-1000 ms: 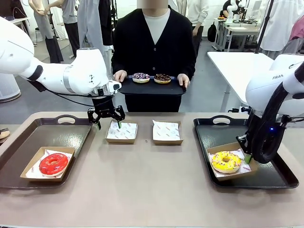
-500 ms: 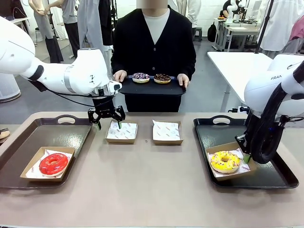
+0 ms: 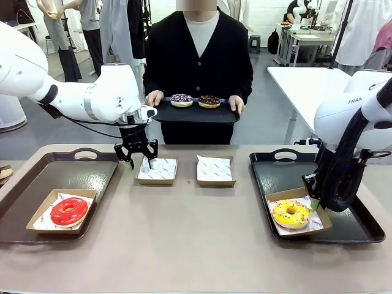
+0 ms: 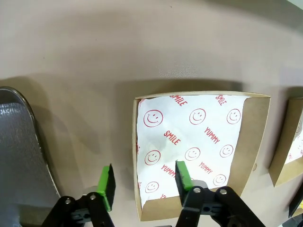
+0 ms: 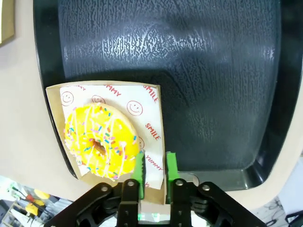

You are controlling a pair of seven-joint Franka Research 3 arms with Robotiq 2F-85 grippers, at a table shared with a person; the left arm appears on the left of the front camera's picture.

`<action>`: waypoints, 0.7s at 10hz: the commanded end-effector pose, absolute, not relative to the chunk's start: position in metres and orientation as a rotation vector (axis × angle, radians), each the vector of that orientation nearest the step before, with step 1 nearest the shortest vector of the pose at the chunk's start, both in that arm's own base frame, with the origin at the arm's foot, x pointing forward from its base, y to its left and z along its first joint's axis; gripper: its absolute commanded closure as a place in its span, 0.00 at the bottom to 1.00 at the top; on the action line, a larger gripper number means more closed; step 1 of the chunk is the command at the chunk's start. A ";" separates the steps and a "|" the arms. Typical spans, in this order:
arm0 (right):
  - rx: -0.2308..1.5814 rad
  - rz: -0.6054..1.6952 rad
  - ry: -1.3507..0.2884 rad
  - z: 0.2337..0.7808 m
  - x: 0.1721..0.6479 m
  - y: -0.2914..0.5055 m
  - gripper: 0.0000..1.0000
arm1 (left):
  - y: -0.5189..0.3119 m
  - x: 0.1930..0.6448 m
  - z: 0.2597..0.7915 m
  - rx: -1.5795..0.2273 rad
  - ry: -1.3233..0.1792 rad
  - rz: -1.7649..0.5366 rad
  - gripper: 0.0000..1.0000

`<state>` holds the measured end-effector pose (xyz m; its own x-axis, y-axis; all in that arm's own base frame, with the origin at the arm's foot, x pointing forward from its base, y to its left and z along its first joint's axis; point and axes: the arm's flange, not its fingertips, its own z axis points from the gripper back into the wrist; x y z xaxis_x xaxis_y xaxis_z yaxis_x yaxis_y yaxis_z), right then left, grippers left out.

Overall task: Individually package the donuts and arrange them on the tray.
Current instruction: Place the picked Paper togo box on the Handle tray while simultaneously picking up another Paper togo box from the table with the other hand.

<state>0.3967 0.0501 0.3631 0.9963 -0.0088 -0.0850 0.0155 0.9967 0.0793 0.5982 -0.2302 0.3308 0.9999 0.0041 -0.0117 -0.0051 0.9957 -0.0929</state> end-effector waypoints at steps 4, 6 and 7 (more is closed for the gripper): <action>0.087 -0.007 0.081 0.358 0.396 0.051 0.00 | -0.235 0.605 0.333 -0.055 0.015 0.012 1.00; 0.095 -0.006 0.083 0.358 0.395 0.051 0.00 | -0.237 0.606 0.331 -0.048 0.022 0.009 1.00; 0.097 -0.006 0.081 0.358 0.395 0.050 0.00 | -0.237 0.607 0.331 -0.044 0.024 0.009 1.00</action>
